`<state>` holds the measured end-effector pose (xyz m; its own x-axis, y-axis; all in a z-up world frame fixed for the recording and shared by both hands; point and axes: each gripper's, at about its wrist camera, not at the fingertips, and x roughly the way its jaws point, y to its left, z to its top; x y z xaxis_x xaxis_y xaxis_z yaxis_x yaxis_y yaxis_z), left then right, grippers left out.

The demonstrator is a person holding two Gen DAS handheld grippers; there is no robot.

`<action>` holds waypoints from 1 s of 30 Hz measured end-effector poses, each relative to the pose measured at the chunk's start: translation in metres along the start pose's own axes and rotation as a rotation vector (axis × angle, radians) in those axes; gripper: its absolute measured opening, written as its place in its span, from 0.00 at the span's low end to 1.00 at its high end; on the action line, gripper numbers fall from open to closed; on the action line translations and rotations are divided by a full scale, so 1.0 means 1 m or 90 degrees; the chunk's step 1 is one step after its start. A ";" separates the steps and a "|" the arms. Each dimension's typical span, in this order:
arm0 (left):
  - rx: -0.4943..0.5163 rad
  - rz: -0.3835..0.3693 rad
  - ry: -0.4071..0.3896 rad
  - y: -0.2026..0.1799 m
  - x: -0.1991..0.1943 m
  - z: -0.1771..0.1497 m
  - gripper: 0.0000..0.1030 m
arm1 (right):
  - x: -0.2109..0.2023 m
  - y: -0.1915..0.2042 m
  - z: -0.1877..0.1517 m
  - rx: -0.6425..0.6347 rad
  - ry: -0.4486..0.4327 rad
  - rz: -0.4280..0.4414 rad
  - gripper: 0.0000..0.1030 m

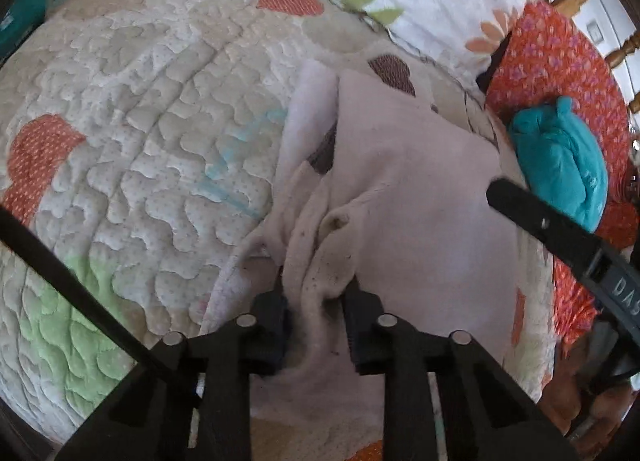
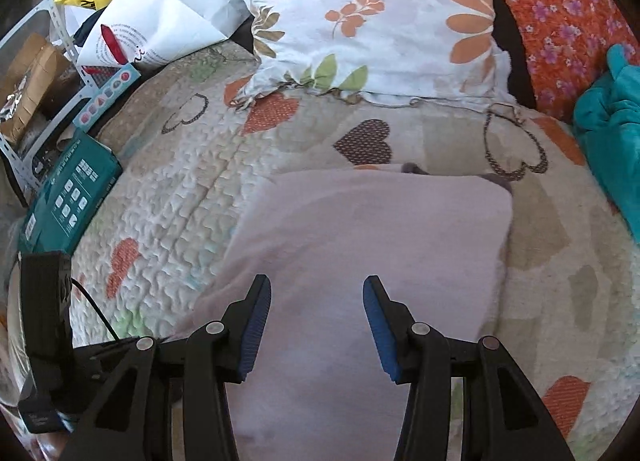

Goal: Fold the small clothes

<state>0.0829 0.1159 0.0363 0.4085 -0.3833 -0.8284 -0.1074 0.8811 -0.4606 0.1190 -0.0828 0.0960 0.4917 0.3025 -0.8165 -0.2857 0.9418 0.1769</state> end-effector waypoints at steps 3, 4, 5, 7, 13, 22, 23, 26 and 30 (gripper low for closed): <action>-0.023 -0.041 -0.014 0.012 -0.022 -0.006 0.09 | -0.005 -0.002 0.000 -0.010 -0.004 0.009 0.51; -0.028 -0.044 -0.018 0.018 -0.028 -0.008 0.09 | -0.007 0.000 0.002 -0.016 -0.006 0.018 0.51; -0.034 -0.041 -0.019 0.023 -0.033 -0.012 0.09 | -0.007 0.003 0.004 -0.022 -0.009 0.027 0.51; -0.044 -0.040 -0.006 0.031 -0.029 -0.017 0.09 | -0.001 0.014 0.009 -0.038 -0.006 0.040 0.51; -0.024 -0.015 -0.003 0.019 -0.021 -0.019 0.09 | 0.051 0.057 0.031 -0.080 0.043 0.045 0.51; -0.023 -0.015 -0.003 0.022 -0.024 -0.022 0.09 | 0.094 0.099 0.044 -0.146 0.092 -0.040 0.04; -0.024 -0.014 -0.002 0.023 -0.024 -0.024 0.09 | 0.094 0.103 0.048 -0.141 0.086 -0.036 0.04; -0.023 -0.015 0.005 0.023 -0.024 -0.025 0.09 | 0.101 0.107 0.058 -0.123 0.086 0.004 0.01; 0.011 -0.026 0.011 0.017 -0.035 -0.024 0.09 | 0.111 0.109 0.060 -0.102 0.106 0.057 0.01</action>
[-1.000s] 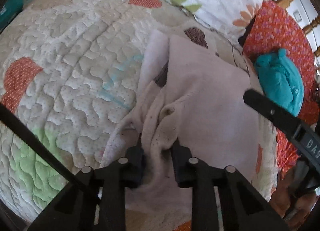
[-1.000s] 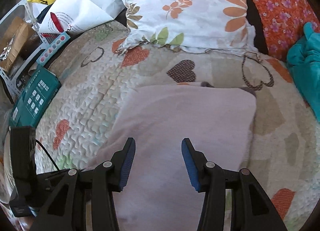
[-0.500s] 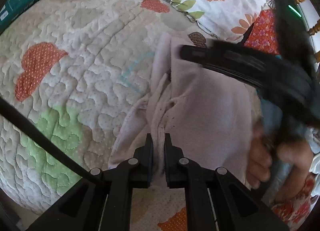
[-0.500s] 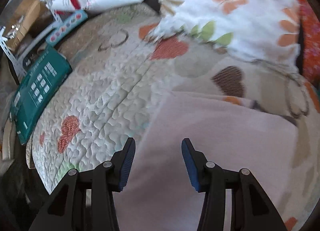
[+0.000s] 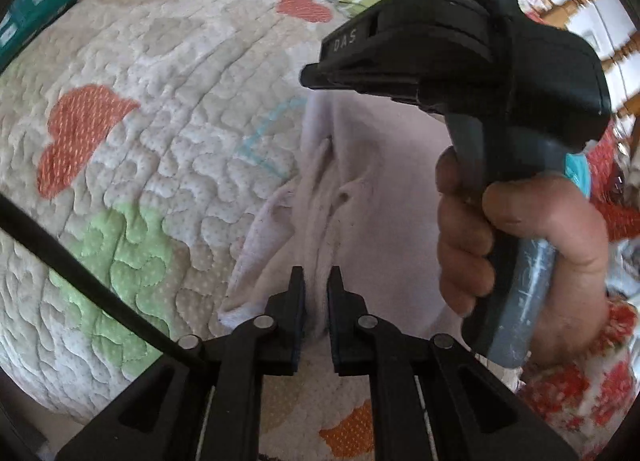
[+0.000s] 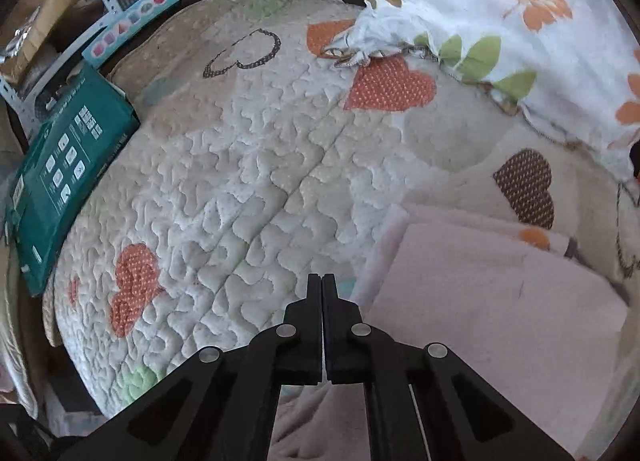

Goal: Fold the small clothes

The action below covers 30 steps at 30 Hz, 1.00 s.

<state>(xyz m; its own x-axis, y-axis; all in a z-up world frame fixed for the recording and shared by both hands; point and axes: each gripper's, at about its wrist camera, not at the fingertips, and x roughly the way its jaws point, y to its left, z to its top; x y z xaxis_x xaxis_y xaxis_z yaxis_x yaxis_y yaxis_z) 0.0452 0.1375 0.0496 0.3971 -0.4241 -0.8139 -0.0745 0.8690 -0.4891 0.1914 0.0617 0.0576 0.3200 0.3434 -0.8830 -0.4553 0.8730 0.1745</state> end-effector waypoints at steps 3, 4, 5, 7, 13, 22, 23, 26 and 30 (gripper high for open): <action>0.018 -0.026 -0.023 0.001 -0.020 0.002 0.12 | -0.043 -0.016 -0.004 0.051 -0.069 0.064 0.10; 0.017 -0.029 -0.034 0.003 -0.026 0.003 0.17 | -0.068 -0.028 -0.010 0.070 -0.098 0.074 0.29; 0.010 -0.031 -0.046 0.007 -0.032 0.005 0.23 | -0.085 -0.037 -0.017 0.075 -0.118 0.067 0.52; -0.023 -0.032 -0.066 0.018 -0.038 0.011 0.54 | -0.120 -0.061 -0.036 0.079 -0.162 0.032 0.66; -0.096 -0.054 -0.032 0.034 -0.008 0.027 0.73 | -0.145 -0.143 -0.118 0.175 -0.149 -0.028 0.67; -0.048 -0.079 0.033 0.013 0.043 0.030 0.55 | -0.077 -0.160 -0.178 0.292 -0.132 0.124 0.42; -0.053 -0.106 0.061 0.005 0.049 0.027 0.49 | -0.074 -0.163 -0.176 0.314 -0.134 0.147 0.32; -0.006 -0.082 0.046 -0.025 0.049 0.020 0.38 | -0.089 -0.176 -0.171 0.346 -0.139 0.195 0.25; 0.026 -0.166 0.037 -0.065 0.039 0.017 0.26 | -0.147 -0.182 -0.171 0.306 -0.196 0.163 0.24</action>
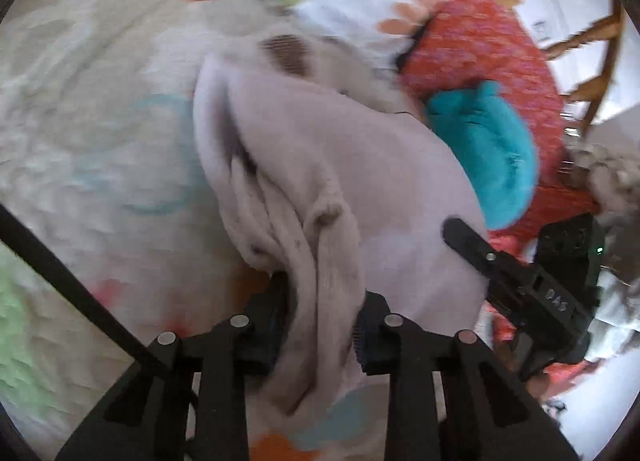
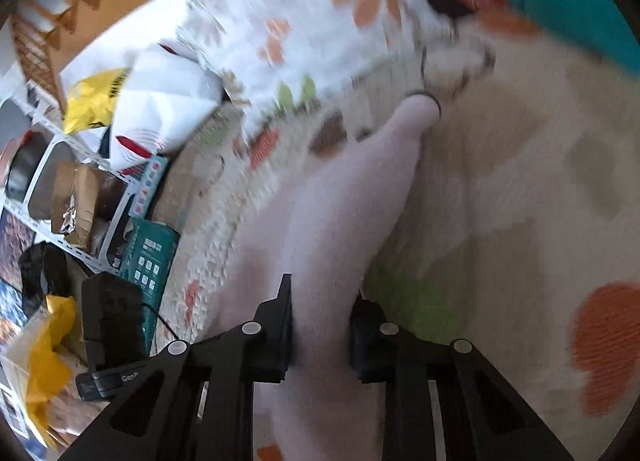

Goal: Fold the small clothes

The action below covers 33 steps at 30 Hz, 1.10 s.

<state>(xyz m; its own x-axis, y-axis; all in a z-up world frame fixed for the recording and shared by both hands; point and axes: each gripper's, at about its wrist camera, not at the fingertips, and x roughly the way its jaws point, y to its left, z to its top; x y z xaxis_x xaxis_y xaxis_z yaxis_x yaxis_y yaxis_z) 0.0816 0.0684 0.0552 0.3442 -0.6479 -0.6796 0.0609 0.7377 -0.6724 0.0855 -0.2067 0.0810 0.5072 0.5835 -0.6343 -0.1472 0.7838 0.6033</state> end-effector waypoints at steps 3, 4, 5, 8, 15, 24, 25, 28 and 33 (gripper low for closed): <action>0.038 0.072 0.011 -0.017 0.011 -0.007 0.24 | -0.022 0.004 0.000 -0.059 -0.012 -0.082 0.26; 0.033 0.092 0.022 -0.014 0.015 -0.009 0.24 | -0.018 -0.001 -0.006 -0.072 0.006 -0.120 0.28; 0.015 0.122 0.042 -0.004 0.024 -0.013 0.24 | -0.012 -0.007 -0.010 -0.072 0.024 -0.141 0.32; -0.034 0.107 0.067 0.019 0.029 -0.018 0.27 | 0.006 -0.026 -0.026 -0.079 0.072 -0.195 0.40; -0.076 0.039 0.062 0.039 -0.006 -0.017 0.28 | -0.042 0.002 -0.013 -0.129 -0.047 -0.225 0.40; -0.050 0.141 -0.085 0.045 -0.067 -0.002 0.36 | 0.039 0.058 -0.006 -0.207 0.020 -0.196 0.13; -0.050 0.148 -0.093 0.046 -0.069 0.000 0.37 | 0.057 0.059 -0.005 -0.200 0.040 -0.186 0.12; -0.050 0.162 -0.110 0.053 -0.078 0.002 0.37 | 0.117 0.064 -0.015 -0.160 0.128 -0.119 0.08; -0.048 0.176 -0.110 0.052 -0.073 0.007 0.38 | 0.159 0.087 -0.037 -0.164 0.190 -0.067 0.07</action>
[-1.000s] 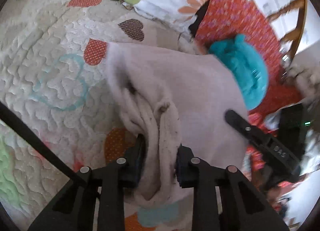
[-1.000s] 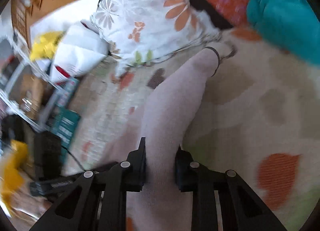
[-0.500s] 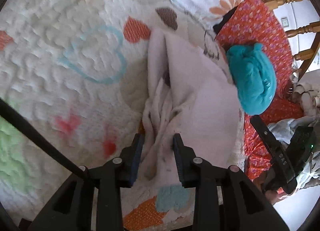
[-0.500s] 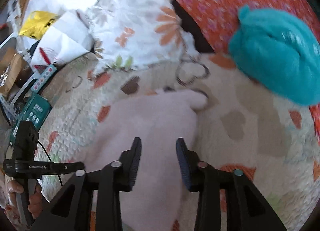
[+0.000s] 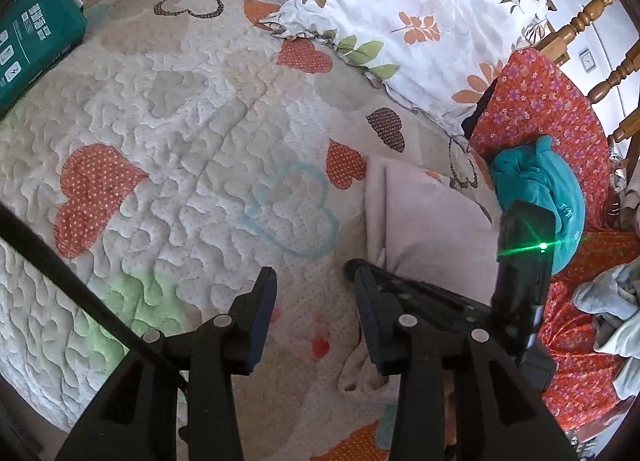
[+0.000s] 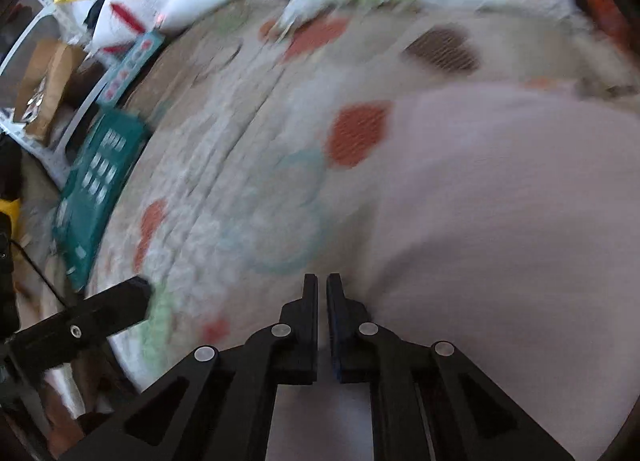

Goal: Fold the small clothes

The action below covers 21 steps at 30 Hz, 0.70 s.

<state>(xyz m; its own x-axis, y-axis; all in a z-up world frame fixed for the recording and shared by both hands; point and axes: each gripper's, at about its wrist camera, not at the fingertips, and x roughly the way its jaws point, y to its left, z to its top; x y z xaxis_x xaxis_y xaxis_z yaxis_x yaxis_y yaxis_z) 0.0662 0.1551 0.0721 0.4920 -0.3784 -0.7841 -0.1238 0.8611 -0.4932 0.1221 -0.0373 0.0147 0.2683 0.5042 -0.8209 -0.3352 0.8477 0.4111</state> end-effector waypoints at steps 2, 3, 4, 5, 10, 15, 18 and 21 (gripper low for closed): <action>-0.001 -0.001 -0.004 -0.003 0.000 -0.001 0.39 | -0.009 0.013 -0.003 -0.036 -0.022 -0.020 0.07; 0.000 -0.004 -0.006 -0.003 0.000 -0.002 0.40 | -0.022 0.014 -0.004 -0.040 -0.036 -0.011 0.08; 0.002 -0.004 -0.008 -0.003 -0.002 -0.003 0.42 | -0.042 0.012 -0.005 -0.041 -0.060 -0.005 0.08; 0.004 -0.002 -0.010 -0.003 -0.003 -0.004 0.43 | -0.057 0.009 -0.005 -0.042 -0.079 -0.008 0.08; 0.023 -0.018 -0.005 -0.020 0.004 -0.012 0.44 | -0.137 -0.049 0.000 0.025 -0.168 -0.070 0.08; 0.086 -0.054 0.024 -0.058 0.028 -0.028 0.46 | -0.161 -0.133 0.004 0.184 -0.191 -0.072 0.08; 0.095 -0.036 0.073 -0.067 0.051 -0.036 0.46 | -0.132 -0.162 0.008 0.230 -0.128 -0.062 0.08; 0.083 0.005 0.136 -0.061 0.080 -0.044 0.47 | -0.103 -0.166 -0.002 0.242 -0.114 -0.062 0.01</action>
<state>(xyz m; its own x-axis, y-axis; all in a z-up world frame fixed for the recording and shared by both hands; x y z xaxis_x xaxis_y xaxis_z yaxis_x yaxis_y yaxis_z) 0.0748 0.0570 0.0227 0.2957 -0.4233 -0.8564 -0.0080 0.8953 -0.4453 0.1486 -0.2302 0.0303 0.4457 0.4110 -0.7953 0.0476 0.8763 0.4795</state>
